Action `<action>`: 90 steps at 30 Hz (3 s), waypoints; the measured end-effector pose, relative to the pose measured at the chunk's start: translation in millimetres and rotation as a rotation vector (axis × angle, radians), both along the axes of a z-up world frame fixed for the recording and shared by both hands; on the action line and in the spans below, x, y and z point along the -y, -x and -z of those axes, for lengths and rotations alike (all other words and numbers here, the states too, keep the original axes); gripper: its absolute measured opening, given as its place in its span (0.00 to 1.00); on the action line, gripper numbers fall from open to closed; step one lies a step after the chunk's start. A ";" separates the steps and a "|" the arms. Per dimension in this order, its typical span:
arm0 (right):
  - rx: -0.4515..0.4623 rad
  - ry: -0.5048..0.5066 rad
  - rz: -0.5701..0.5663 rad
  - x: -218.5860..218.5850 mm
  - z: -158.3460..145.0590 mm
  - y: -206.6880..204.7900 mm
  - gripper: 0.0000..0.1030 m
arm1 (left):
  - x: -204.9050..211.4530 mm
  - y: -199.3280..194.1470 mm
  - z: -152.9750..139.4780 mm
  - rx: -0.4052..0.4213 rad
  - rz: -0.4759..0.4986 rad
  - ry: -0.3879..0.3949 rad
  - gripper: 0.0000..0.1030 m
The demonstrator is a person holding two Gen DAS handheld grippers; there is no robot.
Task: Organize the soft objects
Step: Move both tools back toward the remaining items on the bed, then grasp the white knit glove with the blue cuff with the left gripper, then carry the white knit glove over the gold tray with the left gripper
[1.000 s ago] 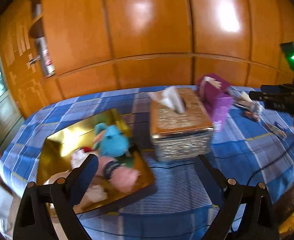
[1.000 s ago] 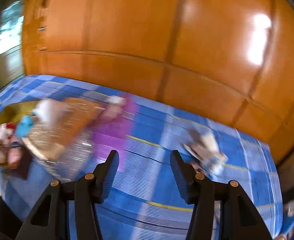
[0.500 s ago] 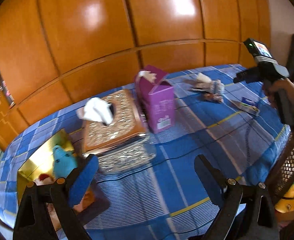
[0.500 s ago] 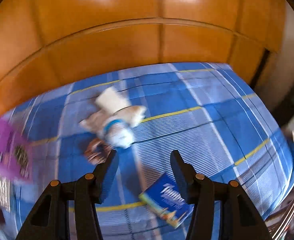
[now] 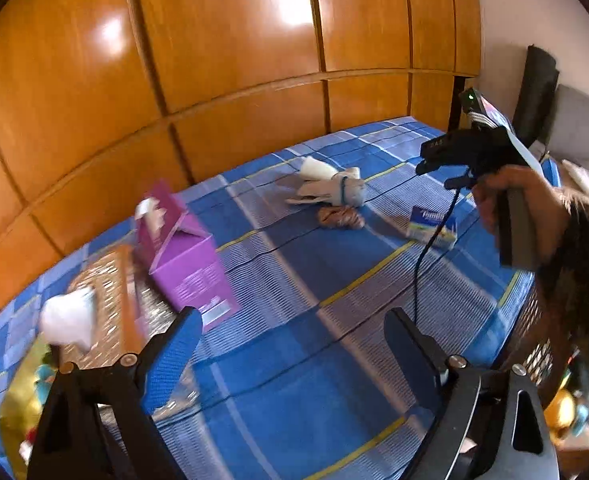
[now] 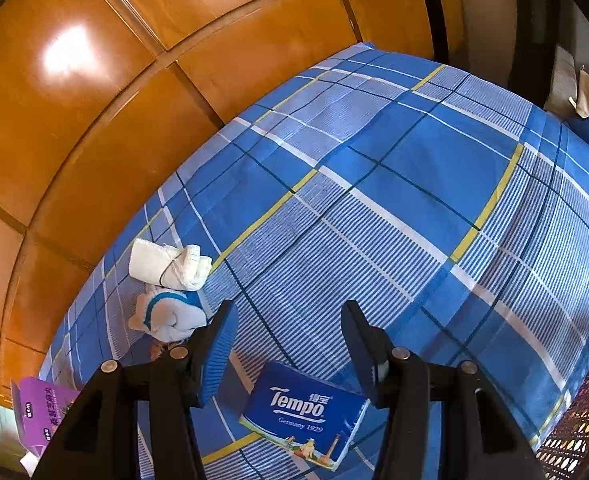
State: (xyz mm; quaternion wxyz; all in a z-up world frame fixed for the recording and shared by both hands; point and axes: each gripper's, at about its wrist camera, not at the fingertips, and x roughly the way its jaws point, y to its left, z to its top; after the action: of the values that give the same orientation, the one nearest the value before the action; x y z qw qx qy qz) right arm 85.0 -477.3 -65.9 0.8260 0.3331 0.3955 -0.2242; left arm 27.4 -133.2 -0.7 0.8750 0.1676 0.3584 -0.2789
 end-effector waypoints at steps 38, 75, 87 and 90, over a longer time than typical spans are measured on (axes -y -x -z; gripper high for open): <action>0.107 -0.183 -0.023 11.3 6.5 0.1 0.52 | 205.4 -216.4 102.0 -0.399 -0.131 0.049 0.42; -0.623 0.118 -0.621 -72.7 57.2 -51.5 0.64 | 51.1 -49.5 103.7 -0.335 0.043 0.048 0.41; -0.514 0.072 -0.505 -81.0 50.9 -51.7 0.57 | 69.8 -84.6 22.5 -0.213 0.051 0.135 0.39; -0.490 0.063 -0.474 -75.3 49.7 -45.4 0.58 | 73.2 -111.8 -8.7 -0.183 0.023 0.160 0.39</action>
State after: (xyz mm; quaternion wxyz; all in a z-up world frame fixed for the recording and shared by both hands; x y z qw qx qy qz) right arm 130.3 -402.0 -115.6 0.7456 0.1424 0.6414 -0.1117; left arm 139.2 -206.4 8.0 0.8460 0.0752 0.4113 -0.3308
